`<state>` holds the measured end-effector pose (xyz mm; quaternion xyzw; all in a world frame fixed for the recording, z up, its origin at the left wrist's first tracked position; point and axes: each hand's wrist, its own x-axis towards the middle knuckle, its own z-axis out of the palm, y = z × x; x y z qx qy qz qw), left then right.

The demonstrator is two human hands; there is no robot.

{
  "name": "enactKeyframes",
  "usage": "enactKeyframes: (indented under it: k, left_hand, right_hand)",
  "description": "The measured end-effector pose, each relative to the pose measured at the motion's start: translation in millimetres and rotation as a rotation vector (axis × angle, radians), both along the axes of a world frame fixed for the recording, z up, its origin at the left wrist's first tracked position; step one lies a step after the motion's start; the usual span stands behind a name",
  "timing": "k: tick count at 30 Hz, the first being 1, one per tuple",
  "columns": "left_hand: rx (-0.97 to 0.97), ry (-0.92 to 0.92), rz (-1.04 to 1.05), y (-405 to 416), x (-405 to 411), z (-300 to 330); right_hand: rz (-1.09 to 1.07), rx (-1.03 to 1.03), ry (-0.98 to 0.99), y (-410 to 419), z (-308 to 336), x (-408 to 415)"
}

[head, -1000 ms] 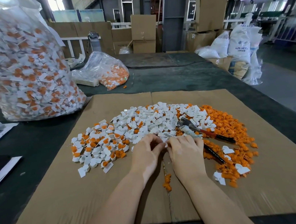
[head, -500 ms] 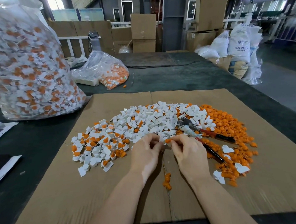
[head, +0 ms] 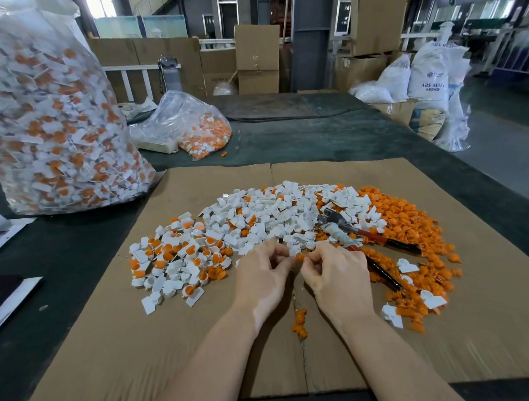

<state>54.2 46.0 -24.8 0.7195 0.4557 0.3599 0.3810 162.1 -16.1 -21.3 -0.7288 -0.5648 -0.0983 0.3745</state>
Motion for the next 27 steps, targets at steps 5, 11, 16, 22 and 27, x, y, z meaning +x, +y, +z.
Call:
enactKeyframes:
  k: [5, 11, 16, 22, 27]
  left_hand:
    - [-0.012, 0.002, -0.030, -0.6, 0.1, 0.7]
    - [-0.004, -0.017, -0.054, -0.4, -2.4, 2.8]
    - [-0.027, -0.073, -0.022, 2.9, -2.5, 2.8]
    - [-0.034, -0.084, -0.060, 2.6, -4.7, 1.9]
    - [-0.020, -0.067, -0.070, 1.4, -5.4, 3.3]
  right_hand:
    - [-0.031, -0.015, -0.035, -1.0, 0.2, -1.7]
    - [0.103, -0.049, 0.096, 2.2, -2.0, 4.5]
    - [0.179, 0.029, 0.226, -0.2, 1.9, 3.8]
    - [0.259, 0.013, 0.203, -0.7, 4.9, 4.7]
    - [0.255, 0.017, 0.170, -0.9, 6.3, 5.7]
